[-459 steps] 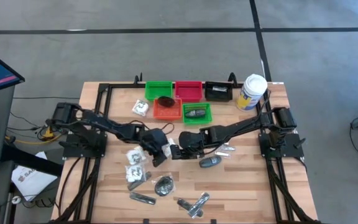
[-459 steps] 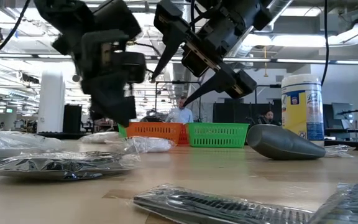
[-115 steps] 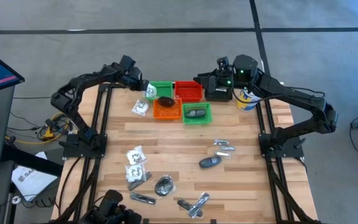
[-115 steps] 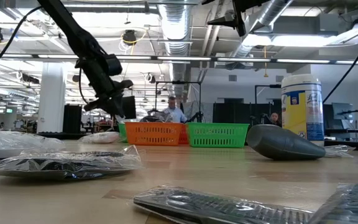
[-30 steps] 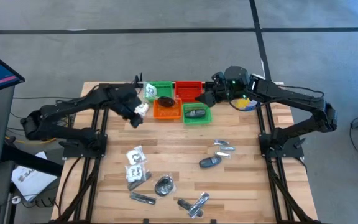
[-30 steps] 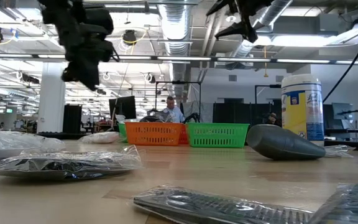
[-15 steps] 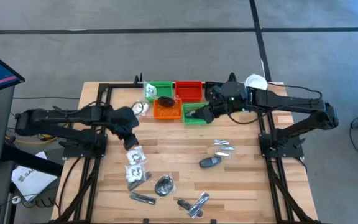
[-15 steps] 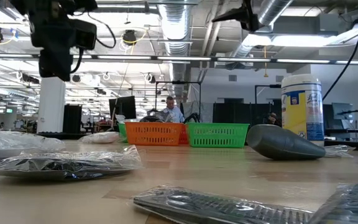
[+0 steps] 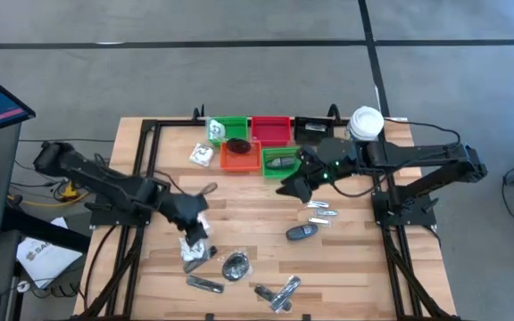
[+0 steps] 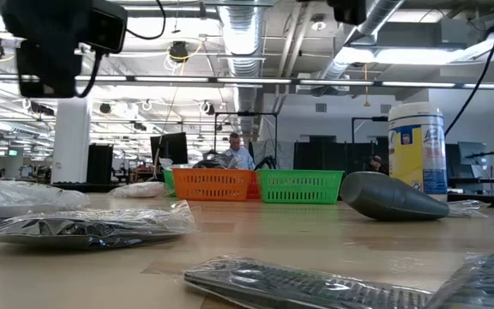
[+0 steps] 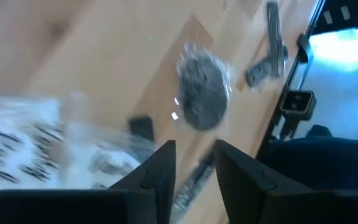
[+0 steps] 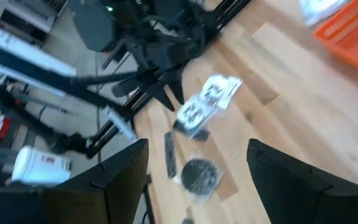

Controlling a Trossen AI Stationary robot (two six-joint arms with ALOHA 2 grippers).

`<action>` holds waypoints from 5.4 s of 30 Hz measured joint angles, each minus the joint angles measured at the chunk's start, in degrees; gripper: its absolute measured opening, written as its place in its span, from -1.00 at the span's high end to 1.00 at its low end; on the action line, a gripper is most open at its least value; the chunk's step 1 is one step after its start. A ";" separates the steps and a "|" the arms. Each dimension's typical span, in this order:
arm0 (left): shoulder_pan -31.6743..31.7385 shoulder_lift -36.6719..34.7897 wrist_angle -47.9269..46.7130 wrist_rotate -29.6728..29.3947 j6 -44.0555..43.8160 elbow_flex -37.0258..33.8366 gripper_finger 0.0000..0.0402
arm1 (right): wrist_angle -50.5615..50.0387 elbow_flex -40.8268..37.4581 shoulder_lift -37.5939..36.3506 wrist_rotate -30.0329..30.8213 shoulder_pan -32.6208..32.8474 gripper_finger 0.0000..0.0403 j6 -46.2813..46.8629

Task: Pick & Place Travel size toiletries
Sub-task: Put the black comb into the red bin

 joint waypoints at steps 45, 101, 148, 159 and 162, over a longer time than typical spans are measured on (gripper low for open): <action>-15.68 34.62 15.90 9.49 -22.98 7.56 1.00 | -0.15 -0.02 0.02 5.82 16.37 -0.32 0.17; -18.79 30.91 6.91 6.52 -24.90 9.05 1.00 | 0.66 -0.01 0.09 9.40 17.62 -0.32 1.90; 4.12 39.14 6.67 5.42 -4.06 12.48 1.00 | 0.68 -0.02 0.11 9.40 17.71 -0.32 1.64; 11.99 39.04 5.34 4.62 3.35 12.48 1.00 | 0.68 -0.02 0.11 9.40 17.71 -0.32 1.51; 12.94 37.23 3.57 1.25 3.69 12.32 1.00 | 0.68 -0.01 0.11 9.40 17.71 -0.32 1.67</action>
